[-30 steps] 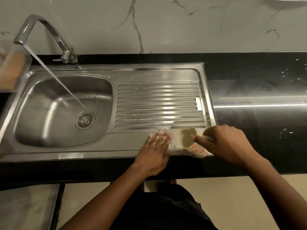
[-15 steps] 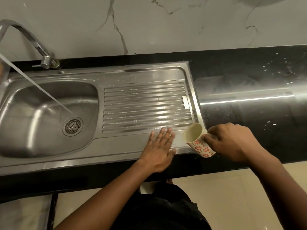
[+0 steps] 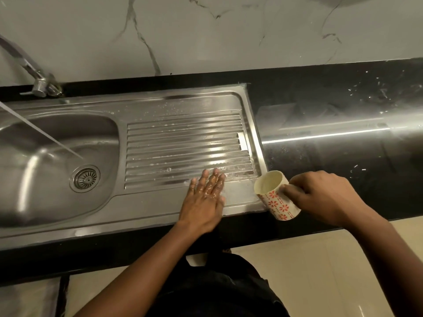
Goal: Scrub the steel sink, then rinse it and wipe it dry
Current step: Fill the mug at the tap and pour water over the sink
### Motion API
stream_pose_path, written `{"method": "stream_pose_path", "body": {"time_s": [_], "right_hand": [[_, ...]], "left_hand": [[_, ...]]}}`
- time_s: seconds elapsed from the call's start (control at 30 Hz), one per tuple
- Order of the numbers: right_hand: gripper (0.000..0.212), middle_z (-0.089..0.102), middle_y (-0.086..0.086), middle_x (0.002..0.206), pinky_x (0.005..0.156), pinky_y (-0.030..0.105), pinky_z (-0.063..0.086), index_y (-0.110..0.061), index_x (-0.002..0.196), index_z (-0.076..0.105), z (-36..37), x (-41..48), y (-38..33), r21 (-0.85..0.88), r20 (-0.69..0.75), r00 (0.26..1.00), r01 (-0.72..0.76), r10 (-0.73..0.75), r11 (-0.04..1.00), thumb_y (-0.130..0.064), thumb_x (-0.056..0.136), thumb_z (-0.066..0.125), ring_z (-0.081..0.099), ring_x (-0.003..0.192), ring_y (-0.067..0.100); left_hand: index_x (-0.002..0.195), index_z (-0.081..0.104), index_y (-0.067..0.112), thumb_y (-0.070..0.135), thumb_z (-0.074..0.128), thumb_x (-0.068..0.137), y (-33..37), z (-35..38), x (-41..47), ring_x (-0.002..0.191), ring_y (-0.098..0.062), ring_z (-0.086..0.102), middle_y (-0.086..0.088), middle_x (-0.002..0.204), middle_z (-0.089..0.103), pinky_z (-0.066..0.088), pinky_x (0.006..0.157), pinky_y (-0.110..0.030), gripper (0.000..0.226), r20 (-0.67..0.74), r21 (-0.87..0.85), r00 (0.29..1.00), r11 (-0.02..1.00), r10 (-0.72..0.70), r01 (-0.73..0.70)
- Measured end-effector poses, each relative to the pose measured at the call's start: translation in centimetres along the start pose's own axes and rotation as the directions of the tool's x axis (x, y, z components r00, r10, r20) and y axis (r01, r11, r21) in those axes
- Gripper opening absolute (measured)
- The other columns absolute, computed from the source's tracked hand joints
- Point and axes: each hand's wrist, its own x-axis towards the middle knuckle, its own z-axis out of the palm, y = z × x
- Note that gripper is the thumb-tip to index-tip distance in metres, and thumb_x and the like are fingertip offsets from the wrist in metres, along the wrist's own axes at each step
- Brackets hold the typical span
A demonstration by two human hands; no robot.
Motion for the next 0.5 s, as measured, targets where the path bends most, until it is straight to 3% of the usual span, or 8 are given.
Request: {"method": "stream_pose_path", "body": {"time_s": [0.17, 0.3, 0.4, 0.47, 0.5], "right_hand": [[0.044, 0.064, -0.014, 0.062, 0.049, 0.022, 0.039, -0.031, 0.079, 0.067, -0.7, 1.6, -0.6, -0.018, -0.083, 0.996, -0.024, 0.022, 1.0, -0.059, 0.102, 0.043, 0.06, 0.052, 0.001], [0.05, 0.065, -0.007, 0.063, 0.053, 0.027, 0.047, -0.023, 0.076, 0.069, -0.5, 4.5, -2.3, 0.007, -0.182, 0.982, -0.041, 0.041, 0.999, -0.058, 0.101, 0.042, 0.061, 0.055, 0.009], [0.049, 0.066, -0.005, 0.068, 0.052, 0.026, 0.04, -0.022, 0.076, 0.069, -0.6, 5.9, -3.3, 0.009, -0.218, 0.975, -0.04, 0.041, 0.999, -0.056, 0.099, 0.044, 0.061, 0.059, 0.011], [0.047, 0.067, -0.004, 0.068, 0.05, 0.026, 0.038, -0.022, 0.076, 0.069, -0.9, 6.0, -3.3, -0.004, -0.169, 0.986, -0.006, 0.006, 1.0, -0.056, 0.099, 0.046, 0.061, 0.059, 0.011], [0.047, 0.068, -0.005, 0.067, 0.05, 0.025, 0.039, -0.023, 0.076, 0.07, -1.0, 5.9, -3.1, -0.013, -0.129, 0.992, 0.015, -0.016, 1.0, -0.057, 0.099, 0.046, 0.063, 0.058, 0.01]], "left_hand": [[0.164, -0.024, 0.022, 0.051, 0.01, 0.11, 2.3, 0.5, 1.4, 0.156, -0.024, -0.037, -0.002, 0.169, -0.037, -0.018, 0.129, -0.053, 0.07, -0.003, 0.015, 0.998, 0.998, -0.059, 0.059], [0.169, -0.007, 0.018, 0.052, 0.014, 0.109, 5.4, -0.1, 5.2, 0.16, -0.026, -0.026, -0.006, 0.177, -0.012, -0.013, 0.13, -0.057, 0.072, 0.024, 0.052, 0.993, 0.992, 0.114, -0.115], [0.169, 0.008, 0.016, 0.058, 0.007, 0.1, 6.8, -1.1, 7.3, 0.164, -0.032, -0.004, -0.01, 0.177, 0.013, -0.005, 0.13, -0.062, 0.081, 0.075, 0.138, 0.984, 0.975, 0.164, -0.173], [0.169, 0.016, 0.018, 0.05, 0.024, 0.105, 6.5, -1.5, 7.8, 0.164, -0.031, 0.005, -0.009, 0.175, 0.022, 0.001, 0.132, -0.058, 0.071, 0.023, 0.123, 0.988, 0.98, 0.154, -0.156], [0.169, 0.015, 0.021, 0.046, 0.032, 0.107, 6.0, -1.5, 7.7, 0.164, -0.03, 0.002, -0.008, 0.177, 0.016, 0.002, 0.133, -0.055, 0.069, -0.016, 0.066, 0.992, 0.99, 0.124, -0.123]]}}
